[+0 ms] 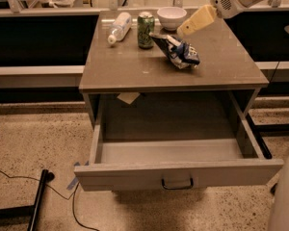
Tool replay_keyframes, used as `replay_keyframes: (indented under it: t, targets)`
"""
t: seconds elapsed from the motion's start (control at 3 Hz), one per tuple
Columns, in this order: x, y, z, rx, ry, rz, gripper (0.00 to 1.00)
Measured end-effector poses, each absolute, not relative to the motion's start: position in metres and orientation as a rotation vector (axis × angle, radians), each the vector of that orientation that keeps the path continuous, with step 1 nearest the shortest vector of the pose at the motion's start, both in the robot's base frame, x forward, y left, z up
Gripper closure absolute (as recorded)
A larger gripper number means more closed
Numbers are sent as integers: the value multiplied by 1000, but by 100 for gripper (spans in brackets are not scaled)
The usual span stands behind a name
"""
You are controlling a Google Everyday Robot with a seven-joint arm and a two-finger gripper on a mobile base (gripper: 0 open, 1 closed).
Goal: Pick blue chip bag from top drawer and place on counter
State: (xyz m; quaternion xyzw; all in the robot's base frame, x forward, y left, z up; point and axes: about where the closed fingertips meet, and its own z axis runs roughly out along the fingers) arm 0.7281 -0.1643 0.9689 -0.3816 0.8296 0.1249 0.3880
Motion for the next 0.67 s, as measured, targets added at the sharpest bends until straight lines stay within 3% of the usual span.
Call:
replay_keyframes:
  t: [0.67]
  targets:
    - [710,-173,997,-978,2043,352,0]
